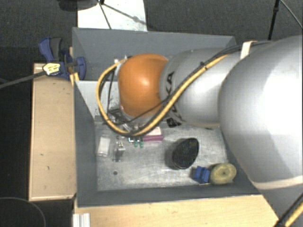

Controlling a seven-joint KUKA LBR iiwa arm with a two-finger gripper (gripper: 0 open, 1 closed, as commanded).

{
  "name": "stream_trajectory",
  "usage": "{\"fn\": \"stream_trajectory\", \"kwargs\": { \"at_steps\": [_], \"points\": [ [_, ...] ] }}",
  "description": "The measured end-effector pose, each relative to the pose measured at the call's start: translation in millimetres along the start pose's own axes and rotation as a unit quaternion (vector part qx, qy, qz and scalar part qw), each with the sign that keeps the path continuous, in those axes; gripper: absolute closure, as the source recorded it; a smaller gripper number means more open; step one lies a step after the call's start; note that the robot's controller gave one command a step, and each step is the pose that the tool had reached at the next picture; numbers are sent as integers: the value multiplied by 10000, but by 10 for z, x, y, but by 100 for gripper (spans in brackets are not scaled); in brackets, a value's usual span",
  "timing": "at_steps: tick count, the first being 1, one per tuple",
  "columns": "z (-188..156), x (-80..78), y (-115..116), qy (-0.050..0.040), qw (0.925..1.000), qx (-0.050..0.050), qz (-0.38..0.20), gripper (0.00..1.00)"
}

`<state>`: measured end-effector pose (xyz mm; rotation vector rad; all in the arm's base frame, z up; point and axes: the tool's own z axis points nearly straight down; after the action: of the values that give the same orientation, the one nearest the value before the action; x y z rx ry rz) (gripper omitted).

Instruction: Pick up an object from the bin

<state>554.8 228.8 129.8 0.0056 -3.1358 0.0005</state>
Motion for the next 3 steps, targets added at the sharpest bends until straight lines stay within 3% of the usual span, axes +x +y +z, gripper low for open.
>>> {"fn": "stream_trajectory", "kwargs": {
  "at_steps": [1, 2, 3],
  "points": [
    [612, 251, 181, -15, 9754, 1, -2203, 0],
    [586, -167, -488, -59, 9580, 18, -2866, 0],
    [574, -331, -992, -75, 9554, 8, -2951, 0]
  ]
}}
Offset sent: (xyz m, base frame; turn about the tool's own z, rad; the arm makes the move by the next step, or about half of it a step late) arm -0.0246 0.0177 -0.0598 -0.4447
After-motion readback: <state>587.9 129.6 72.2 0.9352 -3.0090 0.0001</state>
